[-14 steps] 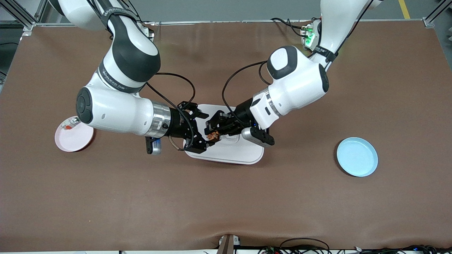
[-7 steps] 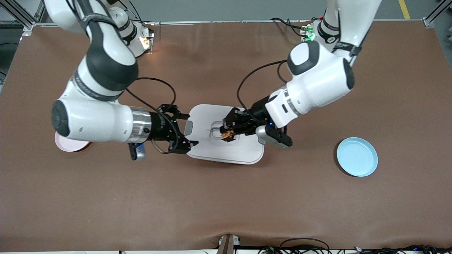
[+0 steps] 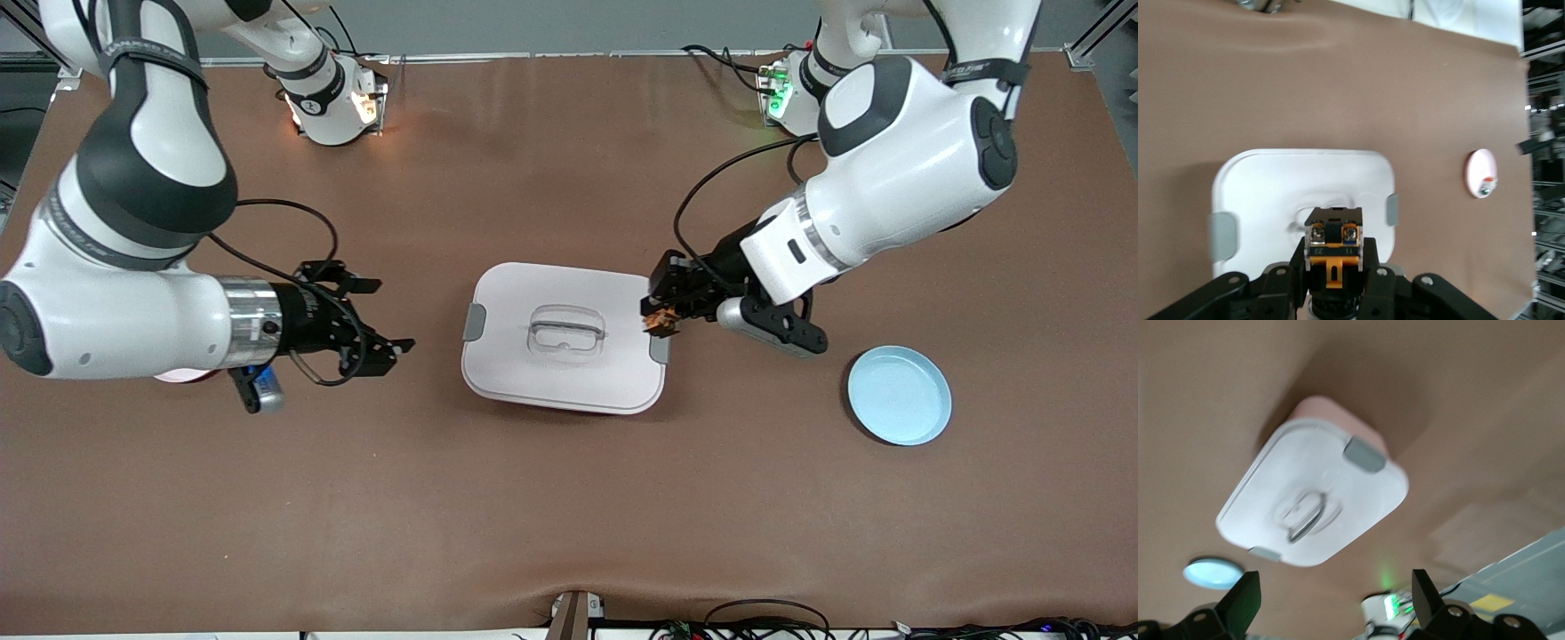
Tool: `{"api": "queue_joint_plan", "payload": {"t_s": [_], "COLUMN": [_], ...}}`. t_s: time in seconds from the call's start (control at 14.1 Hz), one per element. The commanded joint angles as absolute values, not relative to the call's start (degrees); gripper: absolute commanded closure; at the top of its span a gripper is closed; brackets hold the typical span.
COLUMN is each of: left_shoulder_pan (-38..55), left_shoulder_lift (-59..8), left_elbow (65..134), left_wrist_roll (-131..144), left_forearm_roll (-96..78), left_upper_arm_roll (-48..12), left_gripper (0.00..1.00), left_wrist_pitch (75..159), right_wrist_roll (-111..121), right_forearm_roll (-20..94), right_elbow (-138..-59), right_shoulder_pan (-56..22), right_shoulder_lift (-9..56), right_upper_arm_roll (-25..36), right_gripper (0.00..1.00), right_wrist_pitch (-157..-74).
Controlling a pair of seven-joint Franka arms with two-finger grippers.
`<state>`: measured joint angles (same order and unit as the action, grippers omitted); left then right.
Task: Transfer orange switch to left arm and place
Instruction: 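Carry the switch toward the blue plate while the right gripper withdraws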
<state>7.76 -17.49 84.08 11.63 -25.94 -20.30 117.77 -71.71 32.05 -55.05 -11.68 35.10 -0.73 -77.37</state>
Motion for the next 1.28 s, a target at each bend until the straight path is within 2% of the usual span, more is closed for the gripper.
{"api": "queue_joint_plan", "payload": {"t_s": [0.0,0.43,0.71,1.21], "left_shoulder_pan": [6.5,1.3,-2.4,-8.9], "left_shoulder_lift": [-14.2,-10.4,-9.0,-7.6], "left_elbow": [85.3,85.3,85.4,86.3], "left_wrist_roll": [14.0,15.0,14.2,15.3], "left_forearm_roll": [-20.1,-9.3,-5.7,-4.7], "left_upper_arm_roll": [-20.2,-20.2,-20.3,-20.2], "left_gripper": [1.00,1.00,1.00,1.00], "left_wrist_pitch": [112.1,100.0,94.9,91.6], "right_wrist_roll": [-64.8,-50.0,-31.3,-13.6], "right_forearm_roll": [27.3,19.6,15.2,8.3], "right_elbow": [-55.1,-55.1,-55.2,-55.2], "right_shoulder_pan": [-9.8,-6.9,-5.4,-4.0], "right_shoulder_lift": [33.4,32.2,31.5,31.2], "right_upper_arm_roll": [-1.2,-1.2,-1.1,-1.1], "right_gripper": [0.00,0.00,0.00,0.00], "right_wrist_pitch": [-74.3,-68.8,-66.1,-65.8]}}
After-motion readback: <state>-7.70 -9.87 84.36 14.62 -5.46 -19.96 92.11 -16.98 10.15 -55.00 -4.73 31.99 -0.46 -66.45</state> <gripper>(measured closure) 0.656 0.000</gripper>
